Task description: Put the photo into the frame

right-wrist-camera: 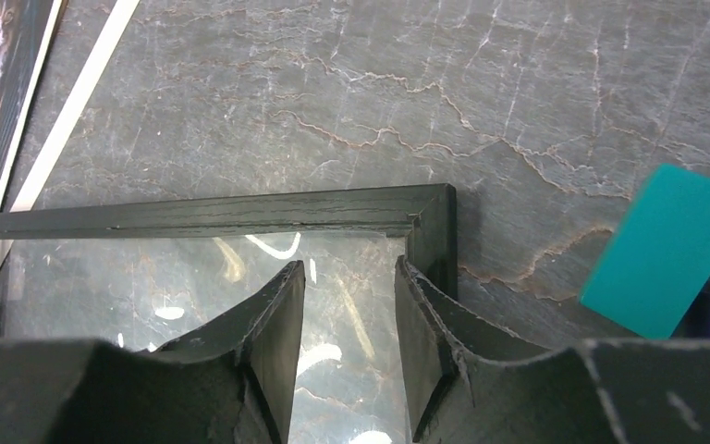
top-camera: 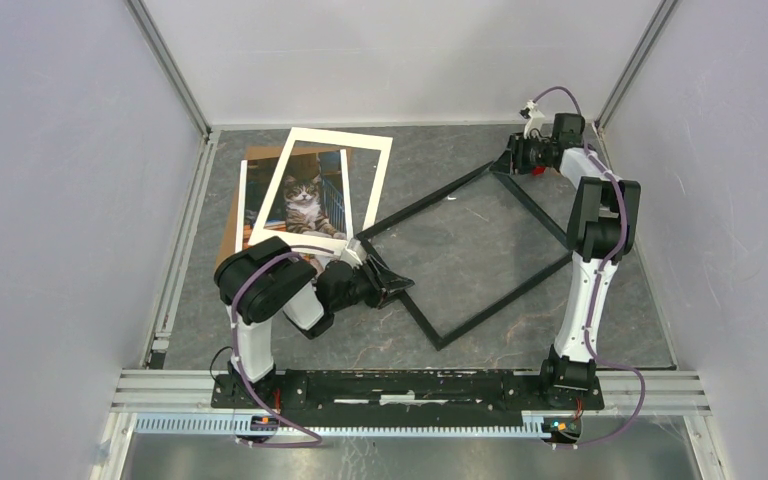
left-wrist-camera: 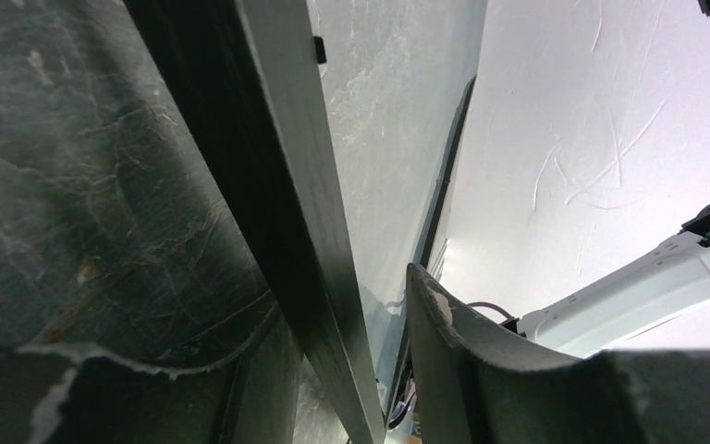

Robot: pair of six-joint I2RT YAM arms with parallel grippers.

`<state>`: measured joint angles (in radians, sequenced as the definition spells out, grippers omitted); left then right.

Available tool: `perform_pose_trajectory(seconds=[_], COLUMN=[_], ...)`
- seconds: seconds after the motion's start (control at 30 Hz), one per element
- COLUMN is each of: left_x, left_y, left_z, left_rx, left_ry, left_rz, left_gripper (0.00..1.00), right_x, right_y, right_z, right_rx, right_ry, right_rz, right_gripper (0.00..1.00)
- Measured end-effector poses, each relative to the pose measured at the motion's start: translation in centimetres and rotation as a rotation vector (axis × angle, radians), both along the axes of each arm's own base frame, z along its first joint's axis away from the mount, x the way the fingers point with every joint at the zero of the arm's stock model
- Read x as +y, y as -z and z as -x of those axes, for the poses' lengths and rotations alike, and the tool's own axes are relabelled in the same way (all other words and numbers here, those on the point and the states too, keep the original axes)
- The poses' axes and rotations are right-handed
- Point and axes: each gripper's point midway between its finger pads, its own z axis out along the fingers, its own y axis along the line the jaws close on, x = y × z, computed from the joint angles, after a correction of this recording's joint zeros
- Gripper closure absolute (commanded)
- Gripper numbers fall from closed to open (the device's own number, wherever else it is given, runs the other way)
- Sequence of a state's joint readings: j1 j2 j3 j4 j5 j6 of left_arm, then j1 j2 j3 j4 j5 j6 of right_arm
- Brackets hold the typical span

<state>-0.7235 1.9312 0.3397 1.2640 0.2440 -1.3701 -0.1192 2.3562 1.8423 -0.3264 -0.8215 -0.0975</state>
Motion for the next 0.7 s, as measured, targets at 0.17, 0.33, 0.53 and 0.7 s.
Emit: perform_pose_trajectory(seconds=[0.17, 0.33, 0.53, 0.7], left_x=[0.0, 0.1, 0.3, 0.2], left_y=[-0.2, -0.2, 0.0, 0.0], left_z=[-0.1, 0.0, -0.1, -0.2], left_rx=[-0.004, -0.021, -0.023, -0.029], left_ry=[0.010, 0.028, 0.043, 0.050], left_rz=[-0.032, -0.083, -0.129, -0.141], left_gripper=[0.51, 0.51, 0.51, 0.51], right_x=[-0.1, -0.2, -0.1, -0.2], right_y=[0.1, 0.0, -0.5, -0.9], right_z=[0.5, 1.1, 2.0, 1.7], right_rx=[-0.011, -0.017, -0.038, -0.083], right_ry=[-0.023, -0.053, -0.070, -0.072], right_rz=[-0.055, -0.094, -0.092, -0.079], right_gripper=[0.64, 0.65, 0.60, 0.59])
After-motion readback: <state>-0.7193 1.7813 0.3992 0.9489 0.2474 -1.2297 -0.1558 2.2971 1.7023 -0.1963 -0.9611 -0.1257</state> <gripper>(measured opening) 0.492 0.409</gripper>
